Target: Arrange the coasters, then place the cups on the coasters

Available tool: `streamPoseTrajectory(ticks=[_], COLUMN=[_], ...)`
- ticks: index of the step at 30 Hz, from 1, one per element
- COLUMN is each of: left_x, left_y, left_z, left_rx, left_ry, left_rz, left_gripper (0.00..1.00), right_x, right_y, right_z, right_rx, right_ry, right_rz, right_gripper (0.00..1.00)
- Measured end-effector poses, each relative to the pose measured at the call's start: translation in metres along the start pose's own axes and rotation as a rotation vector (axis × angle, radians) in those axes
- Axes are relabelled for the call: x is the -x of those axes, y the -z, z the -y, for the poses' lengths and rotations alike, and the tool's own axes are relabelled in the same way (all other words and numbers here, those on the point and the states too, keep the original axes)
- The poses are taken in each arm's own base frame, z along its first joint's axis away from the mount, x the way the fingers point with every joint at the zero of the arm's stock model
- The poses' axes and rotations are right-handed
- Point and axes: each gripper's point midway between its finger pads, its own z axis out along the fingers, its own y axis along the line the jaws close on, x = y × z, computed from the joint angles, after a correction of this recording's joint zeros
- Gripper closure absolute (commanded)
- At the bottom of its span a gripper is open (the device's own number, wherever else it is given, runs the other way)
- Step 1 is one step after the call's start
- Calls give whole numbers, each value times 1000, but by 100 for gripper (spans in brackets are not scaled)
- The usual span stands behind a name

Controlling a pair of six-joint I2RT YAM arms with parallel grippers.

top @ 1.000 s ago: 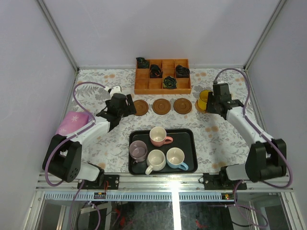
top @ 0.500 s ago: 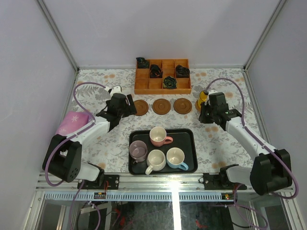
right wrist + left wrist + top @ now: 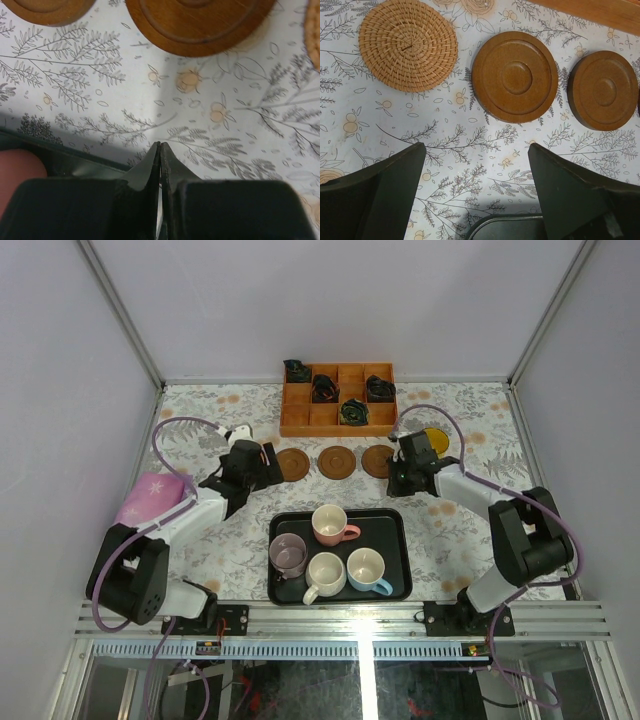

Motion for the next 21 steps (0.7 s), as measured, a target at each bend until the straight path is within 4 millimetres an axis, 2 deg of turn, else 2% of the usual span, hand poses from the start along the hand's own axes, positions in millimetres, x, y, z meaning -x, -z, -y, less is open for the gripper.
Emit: streamPoseTrajectory(ticks=[8, 14, 21], left_x=[-2, -2, -2], left_y=[1, 1, 1], left_z=[-1, -1, -1], left_rx=[0, 1, 0], left_ry=[0, 0, 0], left_rz=[-1, -2, -1], left_gripper=[16, 16, 16], right_x=[1, -5, -27], right_y=[-20, -21, -22], right_z=[-16, -22, -20], right_rx=[25, 34, 26], right_ry=[35, 52, 57], right_rz=[-24, -43, -98], right_gripper=[97, 98, 99])
